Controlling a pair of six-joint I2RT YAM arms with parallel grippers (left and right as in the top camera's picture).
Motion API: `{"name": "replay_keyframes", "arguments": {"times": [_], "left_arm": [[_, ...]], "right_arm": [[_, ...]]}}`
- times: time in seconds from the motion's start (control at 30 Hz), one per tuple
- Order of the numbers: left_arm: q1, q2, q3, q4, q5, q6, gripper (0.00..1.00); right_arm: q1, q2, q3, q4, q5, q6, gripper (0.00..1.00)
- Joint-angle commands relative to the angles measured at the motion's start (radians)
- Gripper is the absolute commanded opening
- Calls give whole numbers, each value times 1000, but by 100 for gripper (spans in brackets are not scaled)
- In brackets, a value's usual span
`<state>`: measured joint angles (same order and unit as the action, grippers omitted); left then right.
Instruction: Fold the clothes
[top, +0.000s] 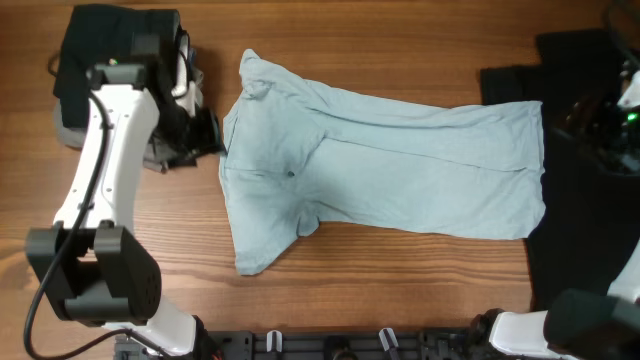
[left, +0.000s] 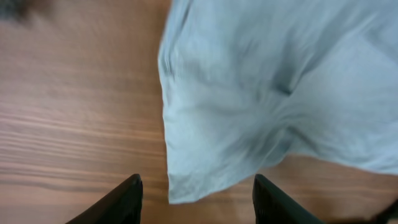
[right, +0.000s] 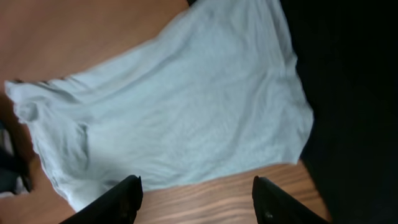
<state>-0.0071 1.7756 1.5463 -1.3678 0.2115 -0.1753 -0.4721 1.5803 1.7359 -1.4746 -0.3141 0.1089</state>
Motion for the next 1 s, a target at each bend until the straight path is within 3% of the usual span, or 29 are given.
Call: {"name": "replay_keyframes", "arguments": {"times": [0.0,0.13,0.23,0.4,0.6,0.7,0.73,0.77,0.8,0.97], "left_arm": [[-26,7,-148,24,52,-12,56],[-58,7,-297,79,61,-44,52],[-80,7,-400,129,61,-97,57],[-80,7,-556,383,50,-183,47],[-80,7,-685,520,2,-256,47],[-81,7,-714,522,7,-252,34],[-81,7,-718,536,5,-252,26],[-81,7,-720,555,5,-253,9],[-80,7,-720,566,6,-258,4],[-43,-3,-642,474,57,-259,4]], "right_arm": [[3,18,-173,80,2,59,60],[3,18,-336,176,0,95,60],[3,18,-415,226,3,128,61],[3,18,-436,278,3,132,61],[3,18,-436,293,3,128,61],[3,18,-436,299,0,150,61],[3,18,-436,304,0,151,61],[3,18,-436,307,3,153,61],[3,18,-436,306,4,153,61],[3,18,-436,295,74,158,60]]}}
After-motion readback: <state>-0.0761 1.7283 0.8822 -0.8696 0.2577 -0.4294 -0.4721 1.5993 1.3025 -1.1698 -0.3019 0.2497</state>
